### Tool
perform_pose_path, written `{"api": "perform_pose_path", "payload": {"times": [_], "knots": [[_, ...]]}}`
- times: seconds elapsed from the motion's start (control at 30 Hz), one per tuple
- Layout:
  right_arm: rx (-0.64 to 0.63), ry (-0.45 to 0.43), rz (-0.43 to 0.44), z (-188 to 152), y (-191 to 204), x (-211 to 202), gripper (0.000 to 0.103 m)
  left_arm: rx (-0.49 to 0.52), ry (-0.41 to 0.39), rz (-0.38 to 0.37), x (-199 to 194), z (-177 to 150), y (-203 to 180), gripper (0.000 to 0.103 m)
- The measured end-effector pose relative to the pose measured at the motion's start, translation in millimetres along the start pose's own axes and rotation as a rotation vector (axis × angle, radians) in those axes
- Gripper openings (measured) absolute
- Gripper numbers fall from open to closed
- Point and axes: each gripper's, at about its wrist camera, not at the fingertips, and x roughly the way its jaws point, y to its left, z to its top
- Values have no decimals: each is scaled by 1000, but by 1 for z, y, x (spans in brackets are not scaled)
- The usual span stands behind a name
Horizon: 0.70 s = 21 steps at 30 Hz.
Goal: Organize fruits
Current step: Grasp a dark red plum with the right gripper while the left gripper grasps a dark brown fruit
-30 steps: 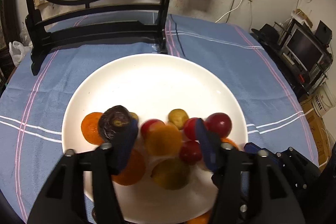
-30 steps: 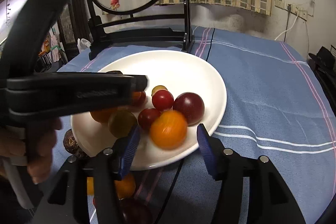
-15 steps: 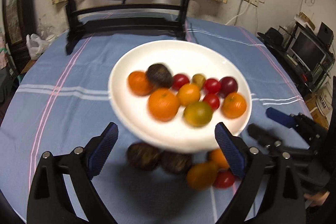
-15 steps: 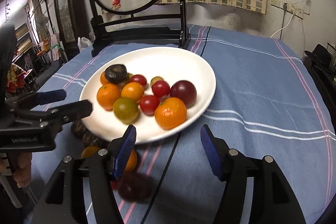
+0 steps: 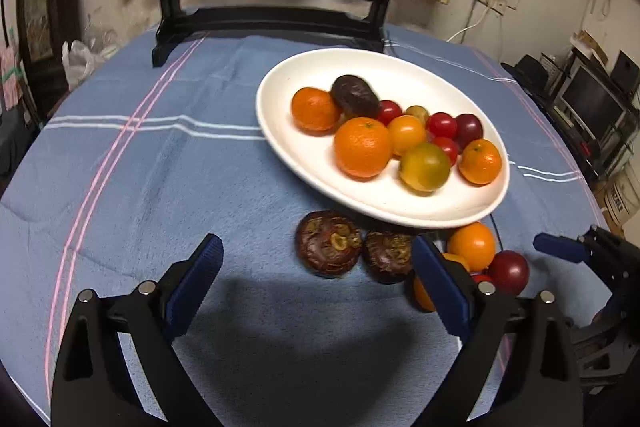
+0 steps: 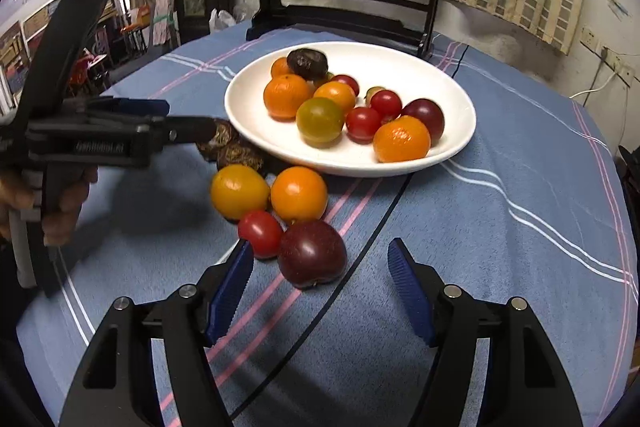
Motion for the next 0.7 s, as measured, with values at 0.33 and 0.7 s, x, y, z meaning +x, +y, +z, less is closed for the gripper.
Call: {"api": "perform_pose_path", "payload": {"times": [0.33, 0.7], "knots": [[-35, 55, -33, -6, 0, 17, 56, 0, 34, -21, 4, -3, -2, 93], [-25, 33, -26, -3, 3, 17, 39, 79, 36, -23, 2, -8, -17, 93]]}}
